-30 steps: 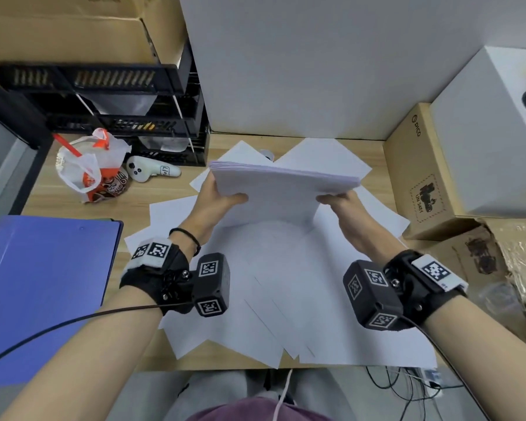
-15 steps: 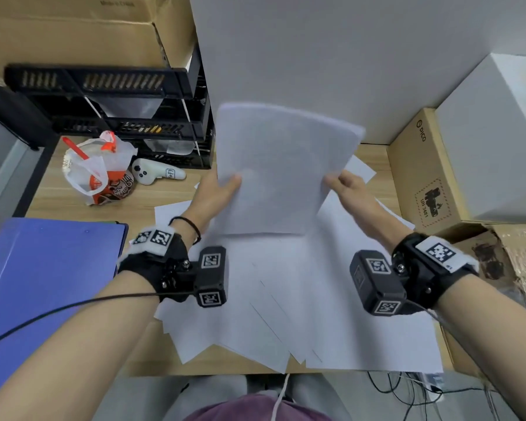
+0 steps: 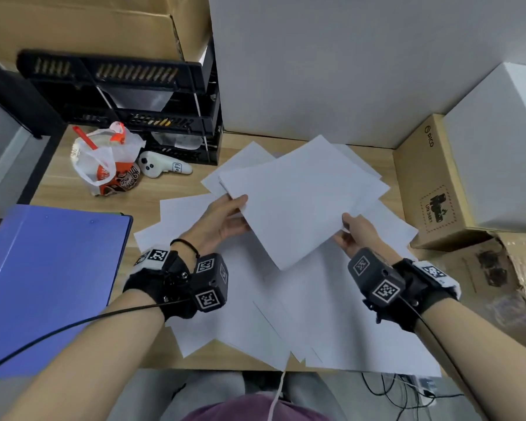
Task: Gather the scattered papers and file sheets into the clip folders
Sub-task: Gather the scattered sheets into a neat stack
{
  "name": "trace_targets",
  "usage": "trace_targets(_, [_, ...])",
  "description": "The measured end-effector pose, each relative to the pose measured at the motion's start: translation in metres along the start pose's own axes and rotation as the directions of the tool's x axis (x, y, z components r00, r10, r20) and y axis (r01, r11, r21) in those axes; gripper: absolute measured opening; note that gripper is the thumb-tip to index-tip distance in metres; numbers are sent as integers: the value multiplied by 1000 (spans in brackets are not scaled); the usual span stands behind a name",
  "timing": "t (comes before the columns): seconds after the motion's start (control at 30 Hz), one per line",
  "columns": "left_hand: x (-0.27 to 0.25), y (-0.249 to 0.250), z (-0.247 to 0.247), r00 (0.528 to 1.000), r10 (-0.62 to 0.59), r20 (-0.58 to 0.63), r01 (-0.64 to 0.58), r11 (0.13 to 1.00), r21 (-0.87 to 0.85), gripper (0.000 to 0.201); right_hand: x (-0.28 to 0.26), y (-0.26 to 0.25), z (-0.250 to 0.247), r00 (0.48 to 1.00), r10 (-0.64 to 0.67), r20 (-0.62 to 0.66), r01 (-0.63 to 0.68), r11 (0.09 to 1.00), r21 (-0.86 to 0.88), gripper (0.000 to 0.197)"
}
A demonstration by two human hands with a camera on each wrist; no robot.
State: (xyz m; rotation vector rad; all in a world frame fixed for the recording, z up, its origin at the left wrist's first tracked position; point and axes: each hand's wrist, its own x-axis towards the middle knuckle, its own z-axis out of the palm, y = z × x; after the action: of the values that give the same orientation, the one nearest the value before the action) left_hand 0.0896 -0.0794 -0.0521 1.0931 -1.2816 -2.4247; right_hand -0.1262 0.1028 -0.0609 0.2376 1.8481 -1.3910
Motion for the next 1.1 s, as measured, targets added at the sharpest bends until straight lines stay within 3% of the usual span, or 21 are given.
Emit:
trace_targets(0.13, [-1,-24,7,985,9,-171,-7,1000,14,27,-19,17,16,985,12,173,-34,992,125,15])
trace_targets(0.27, [-4,-20,-10,961,62,-269,-41,996,84,32,-28,9,13,989,-45,141,24,989,147,19])
trace_targets(0.37, [-12,-5,-30,969,90,-229,-46,980,191,41,-21,-4,-6,988,-107,109,90,984,153,27])
trace_targets(0.43, [-18,4,-38,974,120,-191,-69,966,250,43,-20,-11,-13,975,-141,172,138,990,29,32])
trace_targets(0.53, [-28,17,-41,964,230,-135,-182,937,300,48,-23,-15,-14,945,-147,294,202,965,-167,29])
trace_targets(0.67, [-41,30,-36,953,299,-49,-267,904,333,43,-24,-9,-7,923,-232,307,300,933,-198,25])
trace_targets(0.8, [-51,-2,-48,981,186,-52,-151,909,389,36,-14,19,-6,927,-164,337,294,876,-382,35])
trace_targets(0.9, [-58,-32,-55,992,117,-41,-78,851,519,18,-8,40,-12,932,-86,352,249,857,-450,44])
trace_targets(1.0, [-60,-39,-52,988,139,-68,-74,810,582,15,-6,36,-7,937,-143,319,277,862,-426,37])
trace_targets(1.1, [-56,-32,-51,971,150,-188,-36,863,504,7,-6,19,0,929,-188,317,316,851,-420,22])
